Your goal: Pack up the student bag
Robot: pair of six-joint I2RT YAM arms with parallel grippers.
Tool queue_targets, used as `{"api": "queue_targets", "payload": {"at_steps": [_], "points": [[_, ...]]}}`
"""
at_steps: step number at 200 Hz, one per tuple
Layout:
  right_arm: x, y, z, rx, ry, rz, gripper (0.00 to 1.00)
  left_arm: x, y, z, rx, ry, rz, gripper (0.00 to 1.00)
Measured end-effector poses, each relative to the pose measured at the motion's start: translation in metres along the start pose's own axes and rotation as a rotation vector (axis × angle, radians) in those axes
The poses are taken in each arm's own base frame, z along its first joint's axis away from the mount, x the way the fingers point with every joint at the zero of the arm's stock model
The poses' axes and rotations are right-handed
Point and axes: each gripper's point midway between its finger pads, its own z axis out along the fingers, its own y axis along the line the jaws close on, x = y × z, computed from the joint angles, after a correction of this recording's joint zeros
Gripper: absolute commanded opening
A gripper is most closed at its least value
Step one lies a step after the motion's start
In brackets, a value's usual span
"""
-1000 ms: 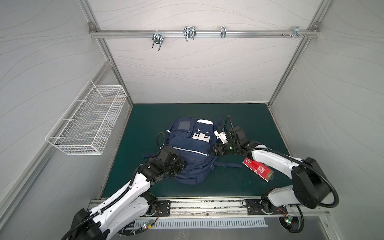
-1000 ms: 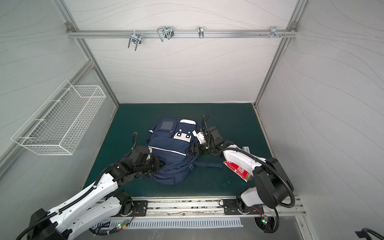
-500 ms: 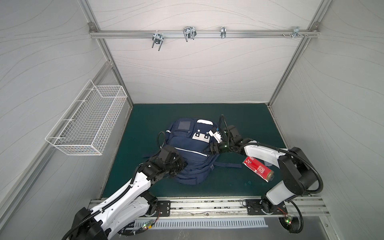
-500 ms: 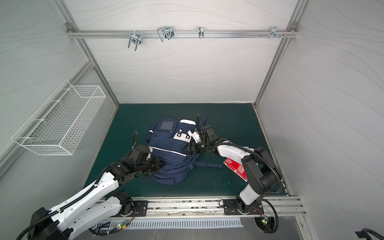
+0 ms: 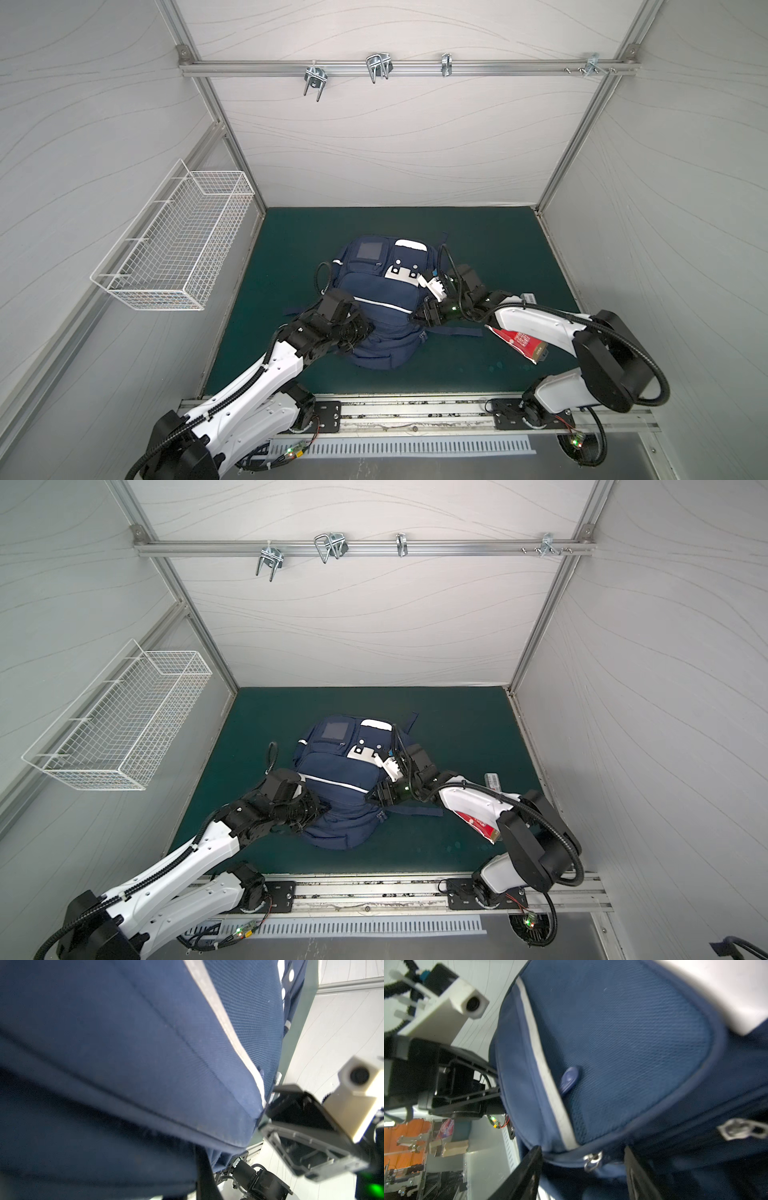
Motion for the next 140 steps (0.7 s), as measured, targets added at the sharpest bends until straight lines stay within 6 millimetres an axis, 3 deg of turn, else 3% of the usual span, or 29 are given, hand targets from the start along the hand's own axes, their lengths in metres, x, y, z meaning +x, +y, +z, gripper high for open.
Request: {"api": "queue_targets", "payload": {"at_steps": [39,84,140], "points": [[0.011,0.008,0.005,0.025,0.030,-0.015,0.47,-0.001,0.000,0.001,-0.005,0.005,0.000,0.00],[0.009,-0.005,0.003,0.131,0.009,-0.021,0.45,-0.001,0.000,0.001,-0.004,0.005,0.001,0.00],[-0.013,-0.003,-0.022,0.159,-0.086,-0.051,0.45,-0.001,-0.001,0.001,-0.003,0.006,0.004,0.00]]}}
